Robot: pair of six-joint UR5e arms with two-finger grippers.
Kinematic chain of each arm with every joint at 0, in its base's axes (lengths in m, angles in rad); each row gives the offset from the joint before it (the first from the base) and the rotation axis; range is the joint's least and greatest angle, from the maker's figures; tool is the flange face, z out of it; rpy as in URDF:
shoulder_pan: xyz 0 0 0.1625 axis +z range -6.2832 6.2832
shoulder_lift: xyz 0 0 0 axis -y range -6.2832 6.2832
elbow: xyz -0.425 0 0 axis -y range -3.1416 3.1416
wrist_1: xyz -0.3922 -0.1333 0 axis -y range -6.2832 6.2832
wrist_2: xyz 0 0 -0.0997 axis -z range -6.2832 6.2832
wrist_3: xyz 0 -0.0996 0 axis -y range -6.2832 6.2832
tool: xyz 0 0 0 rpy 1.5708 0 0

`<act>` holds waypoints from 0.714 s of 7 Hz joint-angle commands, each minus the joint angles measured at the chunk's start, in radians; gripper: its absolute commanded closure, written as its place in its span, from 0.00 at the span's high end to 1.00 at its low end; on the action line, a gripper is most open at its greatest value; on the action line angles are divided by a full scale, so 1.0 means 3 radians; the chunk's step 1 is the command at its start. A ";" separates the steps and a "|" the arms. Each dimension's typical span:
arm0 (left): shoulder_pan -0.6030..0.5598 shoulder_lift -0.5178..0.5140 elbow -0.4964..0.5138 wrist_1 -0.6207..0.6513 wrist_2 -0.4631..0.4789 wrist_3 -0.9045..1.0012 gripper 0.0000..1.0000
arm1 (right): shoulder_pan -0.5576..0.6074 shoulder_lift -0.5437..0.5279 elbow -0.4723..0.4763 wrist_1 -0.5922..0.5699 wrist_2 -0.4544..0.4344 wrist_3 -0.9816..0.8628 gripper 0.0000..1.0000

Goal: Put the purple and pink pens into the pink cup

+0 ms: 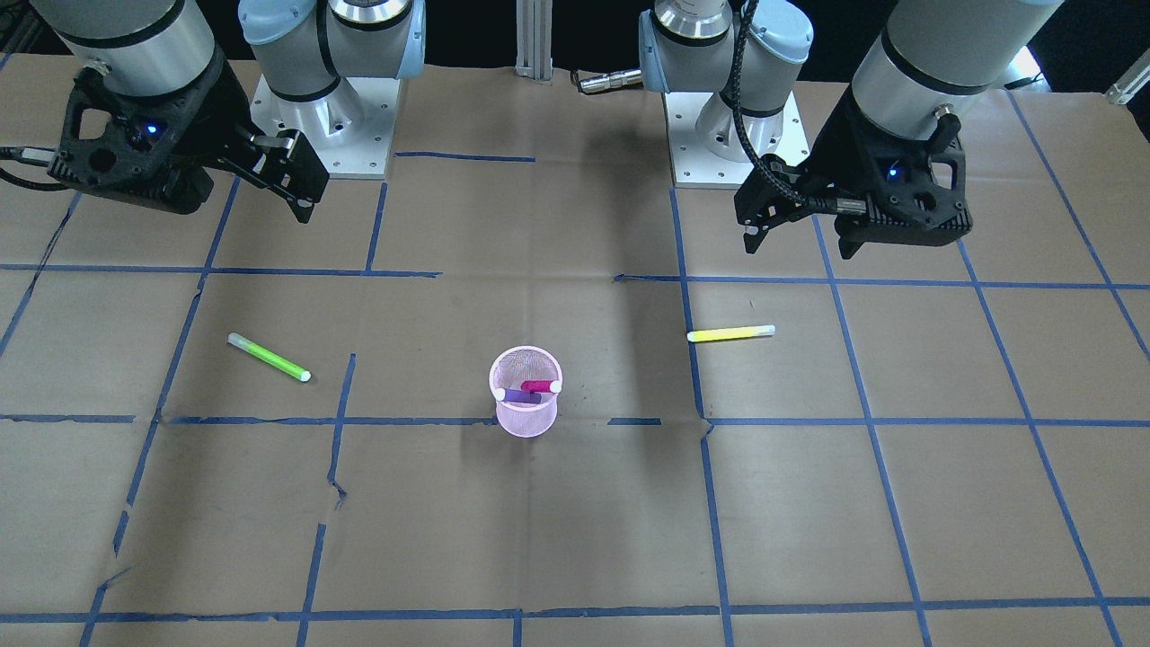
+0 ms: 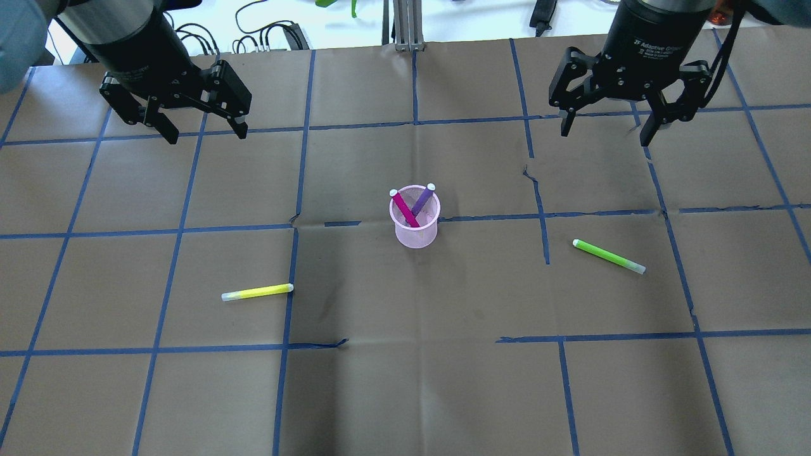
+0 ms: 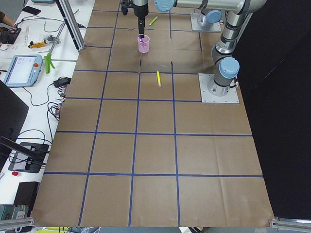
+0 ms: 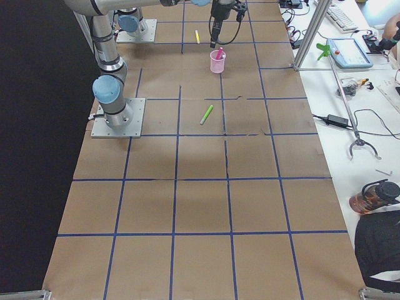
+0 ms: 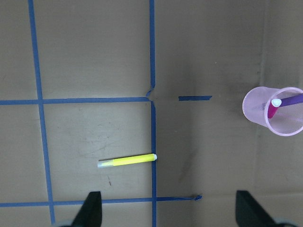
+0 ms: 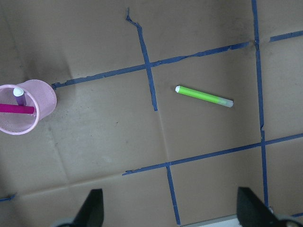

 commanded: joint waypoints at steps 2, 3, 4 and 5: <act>-0.0065 -0.0086 0.0087 -0.0001 0.0015 -0.0011 0.98 | 0.0003 0.0000 -0.0036 -0.0221 0.0067 -0.0023 0.99; -0.0121 -0.0101 0.0087 0.0004 0.0000 -0.0001 0.98 | -0.0002 -0.0005 -0.0026 -0.0257 0.0118 -0.0039 0.98; -0.0137 -0.0117 0.0087 0.0004 0.0005 -0.0001 0.98 | -0.0018 -0.0005 -0.0011 -0.0329 0.0169 -0.0145 0.97; -0.0137 -0.0112 0.0087 0.0004 0.0005 0.0004 0.98 | -0.0013 0.0000 -0.0010 -0.0441 0.0190 -0.0298 0.98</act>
